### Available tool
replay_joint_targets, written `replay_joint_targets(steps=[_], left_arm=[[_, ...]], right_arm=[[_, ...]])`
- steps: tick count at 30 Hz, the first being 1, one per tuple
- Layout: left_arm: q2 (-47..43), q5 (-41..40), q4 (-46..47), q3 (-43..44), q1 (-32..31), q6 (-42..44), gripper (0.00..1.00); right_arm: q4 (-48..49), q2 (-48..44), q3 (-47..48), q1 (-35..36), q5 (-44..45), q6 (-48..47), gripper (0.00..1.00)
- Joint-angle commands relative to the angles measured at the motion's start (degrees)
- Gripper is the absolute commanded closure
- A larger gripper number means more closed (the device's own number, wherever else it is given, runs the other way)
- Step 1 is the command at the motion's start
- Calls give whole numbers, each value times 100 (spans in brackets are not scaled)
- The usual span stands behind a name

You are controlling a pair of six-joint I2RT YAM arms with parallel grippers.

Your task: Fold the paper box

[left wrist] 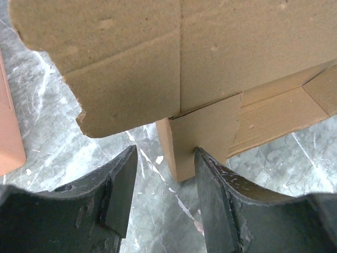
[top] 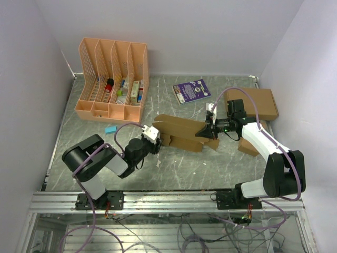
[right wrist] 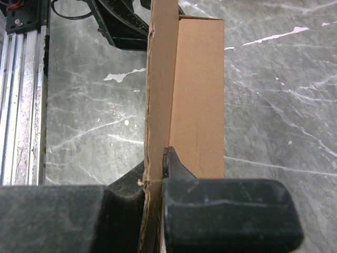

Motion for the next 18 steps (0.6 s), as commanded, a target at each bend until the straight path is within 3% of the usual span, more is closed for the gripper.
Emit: replay_joint_targets(steps=[1,18], left_arm=[[107,-183,585,34,-40,117,42],[247,-513,490,184,-40,83,43]], right_arm=[[-138,-77,80,-19,-151,73,100],[-305,2,198,-18,-257,70,100]])
